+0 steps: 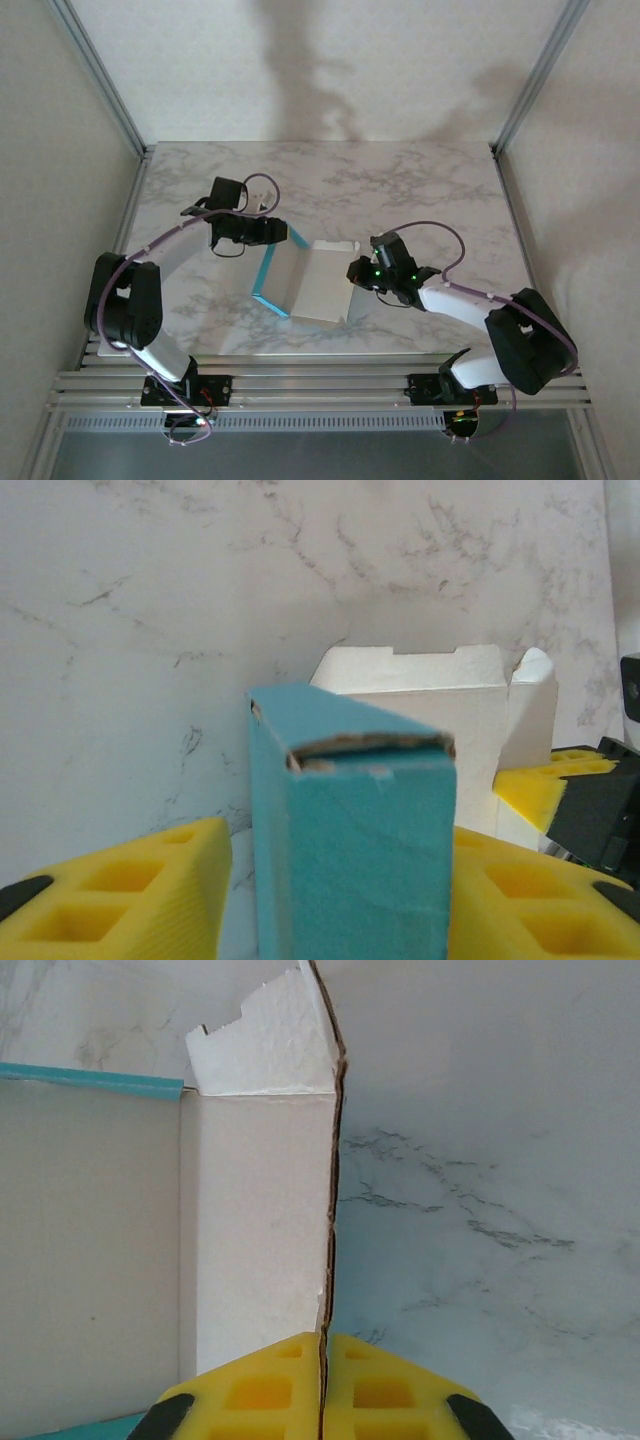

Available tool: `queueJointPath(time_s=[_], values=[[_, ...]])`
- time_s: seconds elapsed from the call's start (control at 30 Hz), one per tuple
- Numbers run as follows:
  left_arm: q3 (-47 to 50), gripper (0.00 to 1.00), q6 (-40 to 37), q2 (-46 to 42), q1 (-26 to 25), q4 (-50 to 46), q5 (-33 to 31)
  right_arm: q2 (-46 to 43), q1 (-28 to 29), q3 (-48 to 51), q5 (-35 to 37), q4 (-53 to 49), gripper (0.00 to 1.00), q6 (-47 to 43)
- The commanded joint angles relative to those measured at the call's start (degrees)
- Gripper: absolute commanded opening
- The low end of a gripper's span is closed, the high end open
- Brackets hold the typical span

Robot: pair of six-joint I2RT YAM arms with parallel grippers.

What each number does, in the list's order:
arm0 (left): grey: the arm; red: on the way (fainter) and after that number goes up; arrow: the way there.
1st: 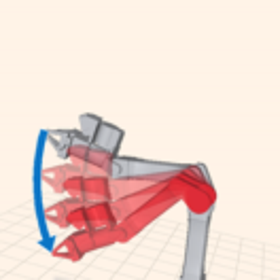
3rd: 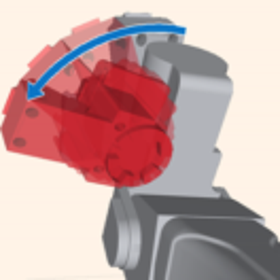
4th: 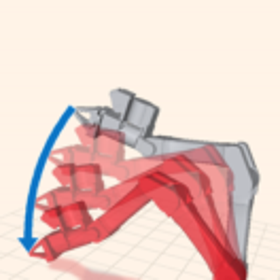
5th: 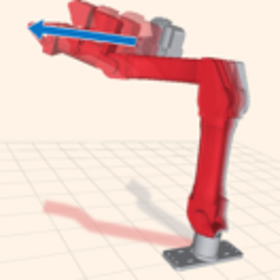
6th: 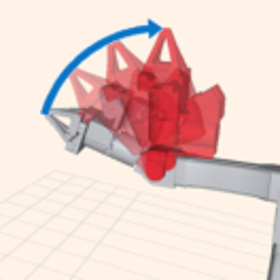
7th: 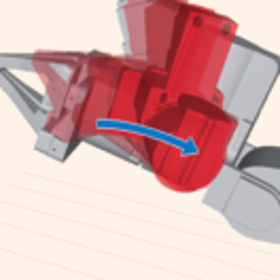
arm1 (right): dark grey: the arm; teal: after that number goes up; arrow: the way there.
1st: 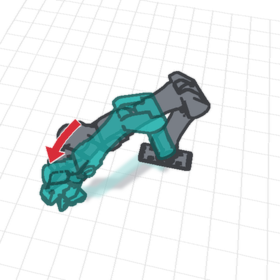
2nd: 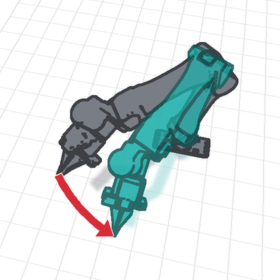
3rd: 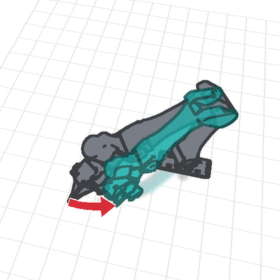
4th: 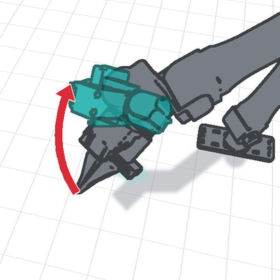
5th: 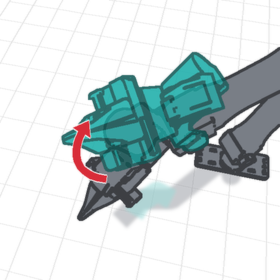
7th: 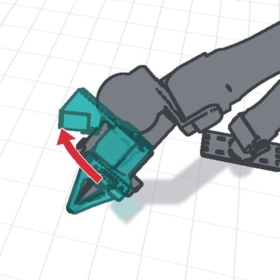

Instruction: Fold the paper box

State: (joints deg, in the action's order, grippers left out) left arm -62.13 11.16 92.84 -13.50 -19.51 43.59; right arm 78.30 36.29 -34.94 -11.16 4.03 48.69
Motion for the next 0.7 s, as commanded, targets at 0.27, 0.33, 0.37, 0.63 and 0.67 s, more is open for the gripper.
queueJointPath(time_s=[0.27,0.33,0.37,0.63,0.67], values=[[-9.84,0.57,-8.38,-4.94,0.8,3.92,3.7,-3.47,-5.84,-16.71,-6.51,-28.43,0.01,-25.09],[-12.79,0.58,-11.33,-3.6,0.34,4.12,6.74,-2.89,-6.53,-20.09,-8.18,-32.88,0.0,-29.44],[-14.08,0.59,-13.43,-2.76,0.02,3.67,8.29,-2.61,-6.61,-21.43,-8.9,-34.7,0.0,-31.28],[-22.7,0.61,-28.89,6.93,-3.49,-2.32,13.55,0.63,-6.81,-29.18,-12.96,-44.72,0.0,-40.16],[-23.55,0.61,-31.02,8.03,-3.95,-3.13,14.08,0.97,-6.83,-29.97,-13.22,-45.41,0.0,-40.67]])
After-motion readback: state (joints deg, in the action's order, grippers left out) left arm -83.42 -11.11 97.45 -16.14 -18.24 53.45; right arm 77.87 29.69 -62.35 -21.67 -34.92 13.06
